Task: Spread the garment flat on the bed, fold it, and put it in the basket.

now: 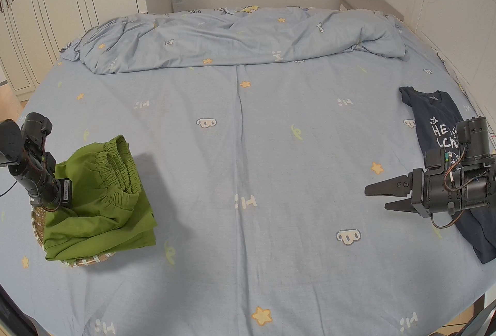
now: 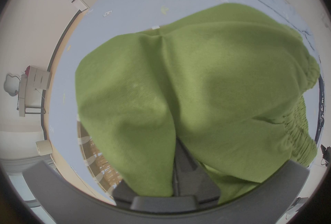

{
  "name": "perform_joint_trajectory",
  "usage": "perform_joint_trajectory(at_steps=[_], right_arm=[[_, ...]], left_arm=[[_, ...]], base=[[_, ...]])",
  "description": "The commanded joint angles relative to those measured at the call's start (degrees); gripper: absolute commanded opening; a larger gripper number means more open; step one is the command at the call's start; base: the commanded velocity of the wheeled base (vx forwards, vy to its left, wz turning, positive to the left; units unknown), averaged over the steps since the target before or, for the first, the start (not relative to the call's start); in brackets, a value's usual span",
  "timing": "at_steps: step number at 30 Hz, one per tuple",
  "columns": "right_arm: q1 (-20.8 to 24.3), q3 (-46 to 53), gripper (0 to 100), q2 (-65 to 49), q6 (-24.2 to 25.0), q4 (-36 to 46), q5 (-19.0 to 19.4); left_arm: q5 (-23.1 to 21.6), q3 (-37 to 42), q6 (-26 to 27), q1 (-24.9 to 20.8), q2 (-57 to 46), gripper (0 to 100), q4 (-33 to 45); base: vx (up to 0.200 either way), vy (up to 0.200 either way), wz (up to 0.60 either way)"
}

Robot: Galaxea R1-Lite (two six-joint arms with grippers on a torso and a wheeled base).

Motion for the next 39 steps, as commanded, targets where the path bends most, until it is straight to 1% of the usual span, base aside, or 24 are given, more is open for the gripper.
perform_joint_trajectory(at_steps=[1,3,4,7,10,14,15,21,24,25,27,28,29,30,31,33,34,35,36,38,39], right_arm=[[0.1,0.0,100,-0.1,0.0,0.0,0.0],[0.1,0.0,100,-0.1,0.0,0.0,0.0],[0.1,0.0,100,-0.1,0.0,0.0,0.0],[0.1,0.0,100,-0.1,0.0,0.0,0.0],[0.1,0.0,100,-0.1,-0.1,0.0,0.0],[0.5,0.0,100,-0.2,0.0,0.0,0.0],[0.6,0.0,100,-0.2,0.0,0.1,-0.1],[0.7,0.1,100,-0.4,-0.3,0.1,-0.4],[0.8,1.4,100,-3.7,-2.0,0.4,-3.2],[0.8,2.5,100,-6.1,-3.7,0.7,-4.1],[0.1,3.7,100,-10.0,-7.0,1.5,-4.5],[-0.5,3.9,100,-13.2,-9.5,3.6,-4.8],[-0.6,4.0,100,-13.9,-10.0,4.2,-4.8],[-2.0,3.9,100,-19.4,-13.6,9.1,-4.9],[-2.2,3.9,100,-20.4,-14.2,10.2,-4.9],[-4.2,4.2,100,-29.2,-20.6,20.4,-5.0],[-5.1,4.4,100,-33.4,-22.5,24.5,-5.2],[-6.2,4.9,100,-37.1,-23.5,27.9,-5.7],[-6.6,5.0,100,-38.4,-23.7,28.9,-5.9],[-9.5,6.3,100,-48.7,-24.5,36.4,-6.6],[-10.8,6.9,100,-52.4,-24.5,38.1,-6.6]], left_arm=[[0.8,0.8,-0.2,-1.4,2.0,0,0.0],[0.8,0.8,-0.2,-1.8,1.9,0,-0.2],[0.8,0.8,-0.3,-1.8,1.8,100,-0.2],[0.2,0.5,-1.0,-1.8,0.1,100,-0.4],[-0.3,0.3,-1.9,-1.8,-5.8,100,-0.6],[-3.1,0.7,-2.0,-1.7,-11.7,100,-0.6],[-4.1,0.9,-1.9,-1.7,-14.7,100,-0.5],[-4.4,2.2,-1.5,-1.8,-21.9,100,-0.5],[-4.6,3.6,-2.0,-2.7,-25.8,100,-0.5],[-4.7,5.2,-2.1,-3.6,-28.0,100,-0.5],[-5.5,7.9,-2.1,-4.6,-31.2,100,-0.6],[-6.8,10.1,-2.0,-5.1,-34.1,100,-0.5],[-7.1,10.6,-2.0,-5.3,-34.7,100,-0.5],[-8.9,13.8,-2.0,-5.7,-39.2,100,-0.6],[-9.3,14.3,-2.0,-5.7,-40.1,100,-0.6],[-11.9,19.0,-2.2,-5.8,-48.1,100,-0.6],[-12.6,21.4,-2.2,-5.8,-52.0,100,-0.6],[-12.9,23.5,-2.2,-5.8,-55.5,100,-0.6],[-12.9,24.1,-2.2,-5.8,-56.7,100,-0.6],[-13.0,29.6,-2.6,-6.3,-66.4,100,-0.6],[-13.0,31.9,-2.7,-6.3,-70.1,100,-0.6]], base=[[0.0,0.0,0.0],[0.0,0.0,0.0],[0.0,0.0,0.0],[0.0,0.0,0.0],[0.0,0.0,0.0],[0.0,0.0,0.0],[0.0,0.0,0.0],[0.0,0.0,0.0],[0.0,0.0,0.0],[0.0,0.0,0.0],[0.0,0.0,0.0],[0.0,0.0,0.0],[0.0,0.0,0.0],[0.0,0.0,0.0],[0.0,0.0,0.0],[0.0,0.0,0.0],[0.0,0.0,0.0],[0.0,0.0,0.0],[0.0,0.0,0.0],[0.0,0.0,0.0],[0.0,0.0,0.0]])
